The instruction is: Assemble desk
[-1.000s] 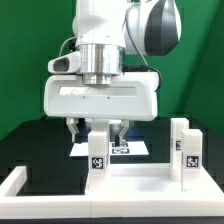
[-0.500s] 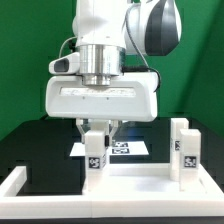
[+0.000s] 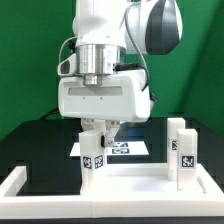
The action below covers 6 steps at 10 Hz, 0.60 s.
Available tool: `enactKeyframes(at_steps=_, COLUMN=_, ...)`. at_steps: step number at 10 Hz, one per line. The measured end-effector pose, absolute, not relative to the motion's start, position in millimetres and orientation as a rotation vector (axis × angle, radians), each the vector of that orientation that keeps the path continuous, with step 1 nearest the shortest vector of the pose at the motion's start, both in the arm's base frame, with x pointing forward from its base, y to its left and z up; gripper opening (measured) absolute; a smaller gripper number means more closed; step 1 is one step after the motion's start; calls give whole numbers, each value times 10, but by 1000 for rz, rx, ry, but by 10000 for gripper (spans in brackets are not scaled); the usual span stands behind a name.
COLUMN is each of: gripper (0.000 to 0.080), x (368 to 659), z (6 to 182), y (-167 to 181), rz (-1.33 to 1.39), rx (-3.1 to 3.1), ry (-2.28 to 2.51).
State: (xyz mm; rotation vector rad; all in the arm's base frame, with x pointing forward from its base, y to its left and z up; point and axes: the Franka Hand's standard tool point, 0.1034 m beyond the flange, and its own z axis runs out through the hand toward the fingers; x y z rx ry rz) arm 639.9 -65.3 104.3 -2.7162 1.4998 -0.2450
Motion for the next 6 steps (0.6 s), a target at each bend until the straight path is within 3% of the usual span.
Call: enactKeyframes(at_steps=6, gripper=292, x=6426, z=1043, y=-672, rz=-224, rx=-2666, ry=1591)
